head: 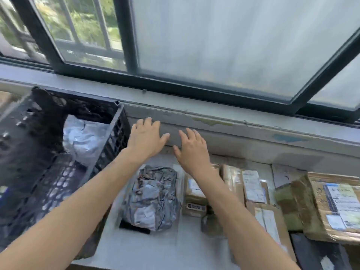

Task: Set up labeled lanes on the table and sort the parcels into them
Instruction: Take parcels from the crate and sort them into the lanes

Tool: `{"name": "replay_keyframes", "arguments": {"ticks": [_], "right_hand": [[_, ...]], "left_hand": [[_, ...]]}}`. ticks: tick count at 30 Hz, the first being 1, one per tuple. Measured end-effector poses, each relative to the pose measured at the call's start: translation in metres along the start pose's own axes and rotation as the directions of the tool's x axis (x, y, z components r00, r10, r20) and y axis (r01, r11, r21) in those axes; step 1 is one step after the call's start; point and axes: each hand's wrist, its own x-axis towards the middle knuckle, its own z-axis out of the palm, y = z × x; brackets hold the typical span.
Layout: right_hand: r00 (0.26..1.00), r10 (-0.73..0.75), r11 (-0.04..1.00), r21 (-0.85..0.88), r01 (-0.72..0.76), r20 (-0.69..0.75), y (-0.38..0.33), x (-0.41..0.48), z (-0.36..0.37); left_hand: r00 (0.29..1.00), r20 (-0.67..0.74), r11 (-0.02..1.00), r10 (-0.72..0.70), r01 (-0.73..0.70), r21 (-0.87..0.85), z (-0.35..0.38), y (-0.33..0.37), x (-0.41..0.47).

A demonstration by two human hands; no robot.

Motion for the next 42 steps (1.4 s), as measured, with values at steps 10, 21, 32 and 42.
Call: {"name": "replay_keyframes", "arguments": {"ticks": [10,21,32,42], "right_hand": [[0.956,-0.290,0.957,0.014,0.290,0.048,-0.222,0.078,0.029],[0.924,-0.138,0.927,-0.281,0.247,0.357,-0.273,0.131,0.089],[0.880,-0.039,0.968,-0.202,0.151,0.474,-0.287,0.138,0.113],[0.848,-0.234,0.972,0.125,0.198,0.475,-0.307,0.105,0.118]], "left_hand": [[0.958,0.027,0.958,-0.286,0.285,0.012,-0.042,-0.227,-0.014],[0.813,0.452,0.864,-0.366,0.478,-0.160,0.039,-0.312,-0.010],[0.607,0.741,-0.254,-0.289,0.697,-0.670,0.081,-0.303,-0.005],[0.501,0.842,-0.564,-0.201,0.643,-0.517,0.085,-0.340,-0.034]]}}
